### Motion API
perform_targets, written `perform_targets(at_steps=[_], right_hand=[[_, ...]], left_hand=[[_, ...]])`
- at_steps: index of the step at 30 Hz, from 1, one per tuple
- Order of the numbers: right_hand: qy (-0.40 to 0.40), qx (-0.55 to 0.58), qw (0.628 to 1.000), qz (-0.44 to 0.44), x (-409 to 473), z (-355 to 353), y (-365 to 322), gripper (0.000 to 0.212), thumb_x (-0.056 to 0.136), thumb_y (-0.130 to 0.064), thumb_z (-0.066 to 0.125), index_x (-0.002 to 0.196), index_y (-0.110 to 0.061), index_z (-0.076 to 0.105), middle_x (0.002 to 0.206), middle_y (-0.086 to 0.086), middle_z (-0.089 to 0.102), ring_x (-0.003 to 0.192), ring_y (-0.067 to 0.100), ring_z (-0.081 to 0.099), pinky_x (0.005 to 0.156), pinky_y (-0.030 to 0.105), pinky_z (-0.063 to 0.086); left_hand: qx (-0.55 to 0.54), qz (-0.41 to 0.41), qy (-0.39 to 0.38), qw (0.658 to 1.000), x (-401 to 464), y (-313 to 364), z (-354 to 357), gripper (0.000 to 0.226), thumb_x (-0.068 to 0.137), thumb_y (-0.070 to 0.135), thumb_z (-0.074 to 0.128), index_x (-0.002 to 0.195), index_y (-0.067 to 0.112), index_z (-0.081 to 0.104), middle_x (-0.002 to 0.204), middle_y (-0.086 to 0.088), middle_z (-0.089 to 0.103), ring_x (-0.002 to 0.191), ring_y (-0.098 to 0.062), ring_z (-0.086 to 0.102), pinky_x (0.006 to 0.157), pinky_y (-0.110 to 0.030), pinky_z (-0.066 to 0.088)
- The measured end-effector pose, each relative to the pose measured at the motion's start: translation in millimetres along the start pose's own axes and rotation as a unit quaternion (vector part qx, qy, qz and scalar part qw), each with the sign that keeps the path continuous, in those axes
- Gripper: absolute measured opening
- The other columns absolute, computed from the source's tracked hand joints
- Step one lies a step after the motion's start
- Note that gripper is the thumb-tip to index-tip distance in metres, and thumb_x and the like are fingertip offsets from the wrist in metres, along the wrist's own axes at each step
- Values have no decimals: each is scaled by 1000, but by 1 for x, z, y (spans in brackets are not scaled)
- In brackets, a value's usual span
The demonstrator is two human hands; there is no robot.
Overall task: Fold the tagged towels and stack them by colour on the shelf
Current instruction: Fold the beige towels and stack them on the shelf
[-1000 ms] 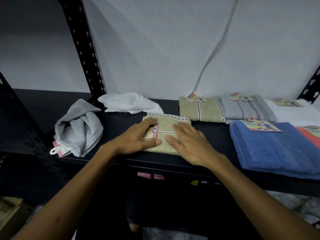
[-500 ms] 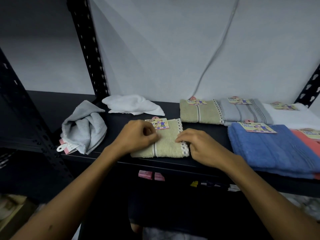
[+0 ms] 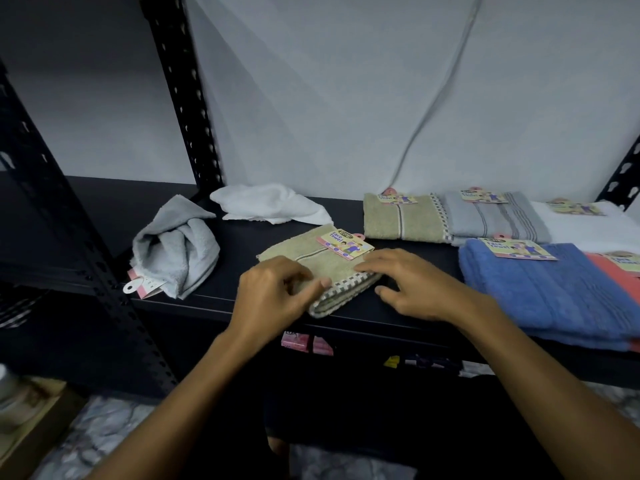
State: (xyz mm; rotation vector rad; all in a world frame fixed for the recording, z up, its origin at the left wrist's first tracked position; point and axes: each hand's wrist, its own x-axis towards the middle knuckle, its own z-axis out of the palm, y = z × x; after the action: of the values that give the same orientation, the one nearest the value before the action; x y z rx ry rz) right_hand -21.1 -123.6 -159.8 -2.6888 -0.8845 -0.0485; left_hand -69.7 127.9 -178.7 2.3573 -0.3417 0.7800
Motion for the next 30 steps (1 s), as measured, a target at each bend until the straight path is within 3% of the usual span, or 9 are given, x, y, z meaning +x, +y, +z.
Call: perform_targets(at_steps=[4,8,11,15,19,23,26,30], right_hand=[[65,-56,996,-10,3,4,-9,36,94,-39,59,129,-30,61,117,-4,58,110,17,45,91,38,43],[87,-54,993,-52,0,-1,-14,26,94,-43,59,110,-27,71,97,-7,61,96,16,47,84,36,39],[88,-7,994,-65,1,-5,-12,25,93,-42,62,105,-24,72,97,-9,63,92,9,46,83,33,40],[54,-21,996,-74,7,-10,-16,38,89,-44,66,122,-25,67,114,-10,65,97,0,43,83,22,34],[63,-47,993,-93,11,-16,-18,37,95,-30,62,132,-24,60,121,-1,68,108,18,61,88,32,46],[96,-66,984,-133,13,-18,-16,41,98,-22,56,137,-27,49,112,6,69,95,27,64,80,38,51],[107,-115,967,-202,11,-14,-11,35,96,-14,56,126,-26,44,109,6,64,85,29,64,67,42,55],[99,-179,943,-262,5,-8,4,34,84,4,67,107,-18,55,100,5,61,79,26,61,53,36,52]], left_hand=[[16,-23,-62,998,-9,-3,-3,63,66,75,66,99,22,75,103,12,68,96,-6,62,82,-28,51],[-17,-25,-53,998,-3,-14,-5,37,75,42,82,103,17,76,113,5,69,105,-7,62,94,-34,51],[-60,-35,-18,997,-1,-15,-4,27,78,39,74,92,17,78,102,7,71,94,-6,65,85,-34,54],[-20,-11,18,1000,-1,-8,1,26,86,40,65,89,17,75,90,8,63,76,-10,58,67,-33,49],[28,39,20,999,0,-7,0,31,89,43,62,93,15,73,87,5,61,75,-14,57,61,-36,51],[67,59,-16,996,-3,-7,-4,28,79,33,80,100,18,69,95,3,61,80,-20,62,64,-37,53],[59,44,0,997,-2,-6,-8,24,76,10,79,95,16,64,89,1,57,68,-20,59,59,-41,54],[64,15,7,998,-6,-9,-10,19,75,9,78,86,16,63,78,5,56,63,-18,56,58,-39,51]])
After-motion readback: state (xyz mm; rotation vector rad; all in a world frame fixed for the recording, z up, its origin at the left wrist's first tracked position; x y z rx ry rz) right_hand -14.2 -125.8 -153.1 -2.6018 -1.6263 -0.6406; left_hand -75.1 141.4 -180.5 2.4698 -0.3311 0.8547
